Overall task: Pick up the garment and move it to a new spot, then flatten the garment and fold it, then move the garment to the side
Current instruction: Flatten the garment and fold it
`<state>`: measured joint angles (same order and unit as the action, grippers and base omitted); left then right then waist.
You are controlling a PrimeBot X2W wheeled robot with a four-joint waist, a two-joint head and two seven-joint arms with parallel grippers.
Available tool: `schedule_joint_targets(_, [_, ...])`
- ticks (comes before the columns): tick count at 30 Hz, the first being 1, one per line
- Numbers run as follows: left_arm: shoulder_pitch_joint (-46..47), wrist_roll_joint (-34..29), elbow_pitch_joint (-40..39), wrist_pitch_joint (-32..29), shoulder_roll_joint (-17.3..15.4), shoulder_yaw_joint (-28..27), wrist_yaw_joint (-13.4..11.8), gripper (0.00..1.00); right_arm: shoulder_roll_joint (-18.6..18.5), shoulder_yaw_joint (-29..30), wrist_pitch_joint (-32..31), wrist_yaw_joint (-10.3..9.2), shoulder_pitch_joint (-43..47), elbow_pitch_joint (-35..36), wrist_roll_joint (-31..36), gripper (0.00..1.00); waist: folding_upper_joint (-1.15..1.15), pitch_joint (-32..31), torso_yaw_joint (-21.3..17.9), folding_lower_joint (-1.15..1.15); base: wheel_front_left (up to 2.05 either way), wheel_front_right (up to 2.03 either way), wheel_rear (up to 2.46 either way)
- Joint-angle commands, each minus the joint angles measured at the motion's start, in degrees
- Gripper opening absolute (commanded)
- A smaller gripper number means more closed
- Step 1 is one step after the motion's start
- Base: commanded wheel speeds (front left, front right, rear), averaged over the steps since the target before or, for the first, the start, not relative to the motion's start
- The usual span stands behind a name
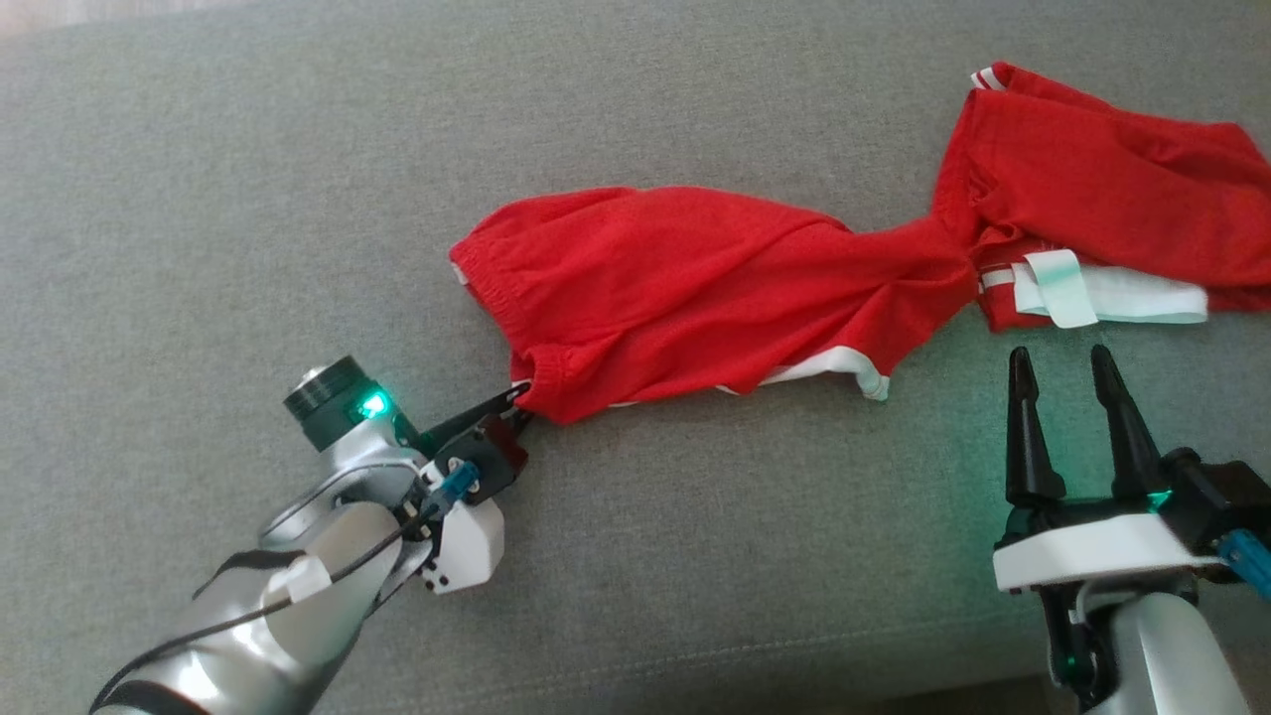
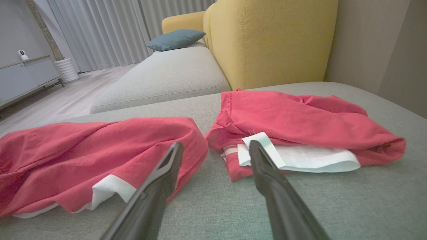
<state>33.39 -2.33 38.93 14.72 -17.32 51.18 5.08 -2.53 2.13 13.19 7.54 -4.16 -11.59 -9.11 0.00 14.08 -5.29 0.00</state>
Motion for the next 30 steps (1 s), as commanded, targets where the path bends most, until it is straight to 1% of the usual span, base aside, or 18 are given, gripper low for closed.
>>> schedule_joint_targets(1, [2.73,1.11,-1.28,0.28,-0.79,-2.13,-0.25,0.00,-0.35,-1.36,0.64,-0.05,-1.37,1.61,-0.41,1.00,0.00,-0.23,0.30,0.00,0.00,0.00,0.00])
schedule_joint_targets(5, [2.10,3.08,-2.61,0.28,-0.47,-3.25,-0.49,0.00,-0.35,-1.26,0.60,-0.05,-1.30,1.35,-0.32,1.00,0.00,-0.69,0.82,0.00,0.00,0.00,0.00])
schedule_joint_targets(11, [-0.97,10.30,-8.09,0.28,0.78,-8.23,-0.39,0.00,-0.35,-1.96,-0.72,-0.05,-0.67,0.19,-0.46,1.00,0.00,-1.95,1.84,0.00,0.00,0.00,0.00])
schedule_joint_targets(15, [-2.90,12.75,-11.61,0.28,0.88,-10.41,-0.64,0.00,-0.35,-3.38,-2.72,-0.05,0.16,-1.26,-0.79,1.00,0.00,-2.78,2.28,0.00,0.00,0.00,0.00])
schedule_joint_targets(21, [-5.06,14.17,-13.85,0.28,1.17,-11.49,-1.32,0.00,-0.35,-6.80,-5.97,-0.05,1.11,-3.77,-2.95,1.00,0.00,-3.63,2.76,0.00,0.00,0.00,0.00])
schedule_joint_targets(23, [-5.70,14.91,-14.21,0.28,1.42,-12.06,-1.82,0.00,-0.35,-8.38,-6.87,-0.05,0.75,-4.64,-0.78,1.00,0.00,-3.72,2.92,0.00,0.00,0.00,0.00])
schedule_joint_targets(26, [-5.88,15.26,-14.35,0.28,1.54,-12.22,-1.96,0.00,-0.35,-8.70,-7.80,-0.05,-0.12,-5.67,2.21,1.00,0.00,-3.64,3.09,0.00,0.00,0.00,0.00])
schedule_joint_targets(30, [-5.91,15.71,-14.48,0.28,1.74,-12.27,-1.92,0.00,-0.35,-9.05,-8.99,-0.05,-1.80,-6.94,8.71,1.00,0.00,-3.37,3.37,0.00,0.00,0.00,0.00])
